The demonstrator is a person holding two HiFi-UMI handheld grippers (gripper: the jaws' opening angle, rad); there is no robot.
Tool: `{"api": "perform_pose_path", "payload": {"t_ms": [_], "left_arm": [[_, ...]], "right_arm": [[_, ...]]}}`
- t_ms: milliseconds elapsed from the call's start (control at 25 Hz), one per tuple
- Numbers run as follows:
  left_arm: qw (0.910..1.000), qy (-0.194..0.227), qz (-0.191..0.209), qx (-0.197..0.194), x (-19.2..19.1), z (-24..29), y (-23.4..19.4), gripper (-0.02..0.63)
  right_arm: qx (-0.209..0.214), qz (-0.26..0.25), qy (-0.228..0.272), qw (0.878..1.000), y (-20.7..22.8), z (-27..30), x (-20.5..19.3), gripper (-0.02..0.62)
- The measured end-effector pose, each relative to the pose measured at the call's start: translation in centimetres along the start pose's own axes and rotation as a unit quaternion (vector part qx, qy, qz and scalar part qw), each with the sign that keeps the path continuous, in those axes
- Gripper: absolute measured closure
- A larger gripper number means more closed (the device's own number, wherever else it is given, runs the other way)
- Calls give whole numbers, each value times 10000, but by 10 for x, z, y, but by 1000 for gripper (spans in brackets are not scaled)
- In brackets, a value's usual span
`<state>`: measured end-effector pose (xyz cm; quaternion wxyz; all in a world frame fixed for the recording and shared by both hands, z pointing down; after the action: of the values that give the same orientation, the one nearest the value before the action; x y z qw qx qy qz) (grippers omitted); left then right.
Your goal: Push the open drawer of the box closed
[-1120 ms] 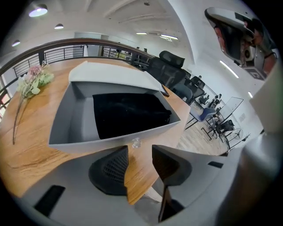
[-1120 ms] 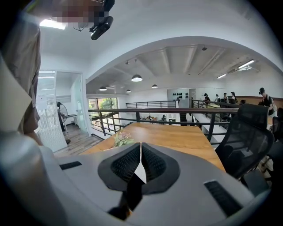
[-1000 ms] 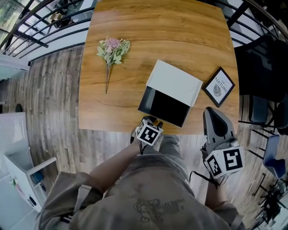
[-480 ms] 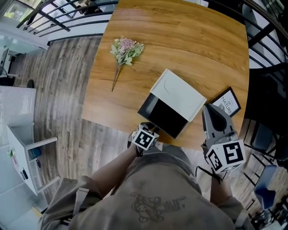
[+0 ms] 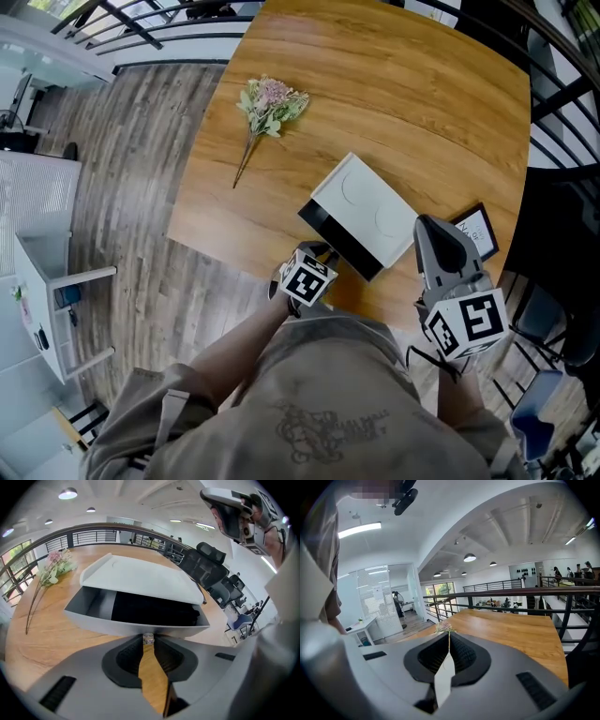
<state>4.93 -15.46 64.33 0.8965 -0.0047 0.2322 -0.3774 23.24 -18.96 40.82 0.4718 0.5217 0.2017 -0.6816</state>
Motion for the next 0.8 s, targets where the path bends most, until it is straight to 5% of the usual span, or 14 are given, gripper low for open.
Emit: {"api": "perform_pose_path", "payload": {"t_ms": [280, 600, 800], "left_arm": [[9996, 9, -266, -117, 26, 16, -1, 525], [10000, 13, -90, -19, 47, 23, -1, 522], [9995, 259, -195, 40, 52, 12, 2, 449]], "right_arm": [[-37, -49, 3, 10000, 16, -10, 8, 560], [-234, -123, 95, 9996, 28, -31, 18, 560], [-157, -221, 121, 9996, 19, -33, 23, 560]]}}
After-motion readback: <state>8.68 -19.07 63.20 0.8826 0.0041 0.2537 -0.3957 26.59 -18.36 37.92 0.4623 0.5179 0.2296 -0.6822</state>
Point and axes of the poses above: the fingertips, and each gripper's own axes: z forward along the fingers, y to its right, x out of its top, the point moved 5 cm from there along -z, backward along the fingers, and after that the axes turned 4 degrees about x, right-handed, at the moved point
